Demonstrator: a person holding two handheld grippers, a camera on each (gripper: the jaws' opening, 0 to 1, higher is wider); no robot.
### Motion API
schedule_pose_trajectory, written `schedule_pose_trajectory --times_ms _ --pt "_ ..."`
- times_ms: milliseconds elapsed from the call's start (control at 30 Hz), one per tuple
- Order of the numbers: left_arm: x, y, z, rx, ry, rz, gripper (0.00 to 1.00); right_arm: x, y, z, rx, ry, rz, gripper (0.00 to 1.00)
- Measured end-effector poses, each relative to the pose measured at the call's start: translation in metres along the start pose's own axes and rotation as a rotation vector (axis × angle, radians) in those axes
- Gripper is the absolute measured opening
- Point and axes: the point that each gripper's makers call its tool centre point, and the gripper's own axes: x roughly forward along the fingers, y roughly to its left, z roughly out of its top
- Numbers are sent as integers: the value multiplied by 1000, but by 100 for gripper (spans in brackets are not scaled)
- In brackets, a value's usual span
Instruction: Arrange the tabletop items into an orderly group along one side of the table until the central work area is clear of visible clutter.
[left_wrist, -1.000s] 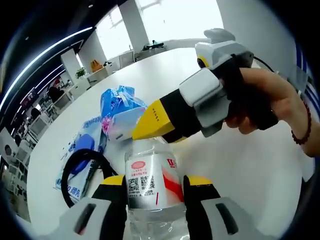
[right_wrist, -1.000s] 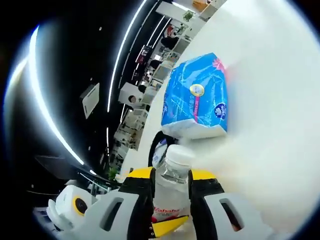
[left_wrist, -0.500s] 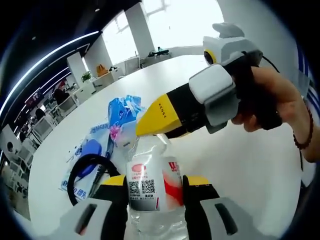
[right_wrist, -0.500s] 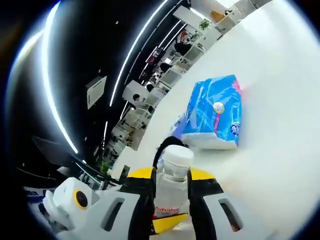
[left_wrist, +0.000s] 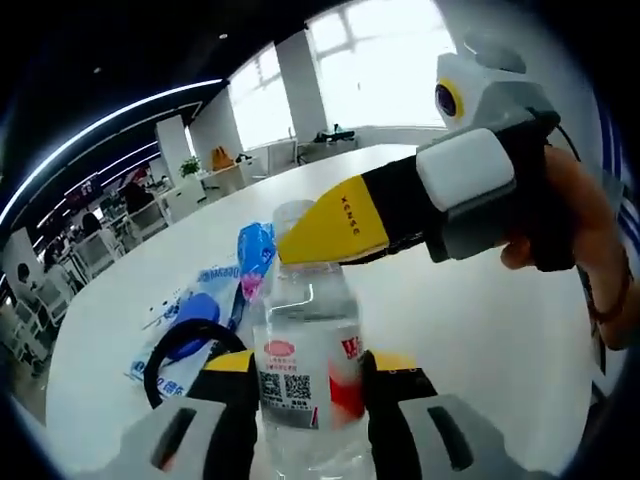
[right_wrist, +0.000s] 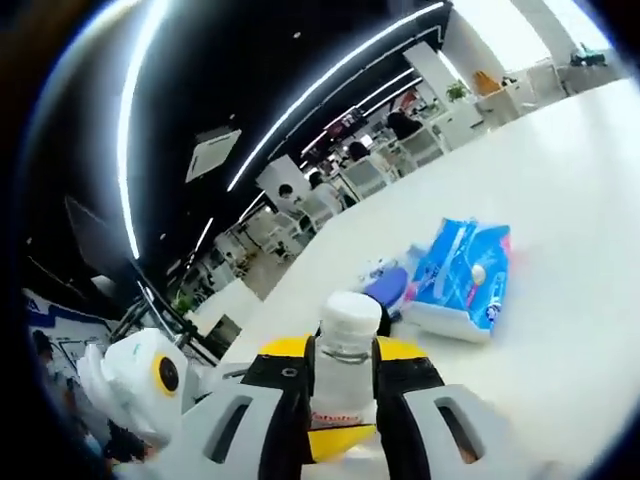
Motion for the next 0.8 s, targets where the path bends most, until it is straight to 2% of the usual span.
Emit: schedule_pose_trajectory --times_ms 200,333,800 --pt "-7 6 6 -52 -52 -12 39 -5 19 13 -122 -22 4 18" --pt "-10 9 6 -87 -87 -27 39 -5 31 12 -249 -24 -21 18" --pt "-21 18 -1 -127 -142 -54 39 -3 58 -2 -406 -8 -49 18"
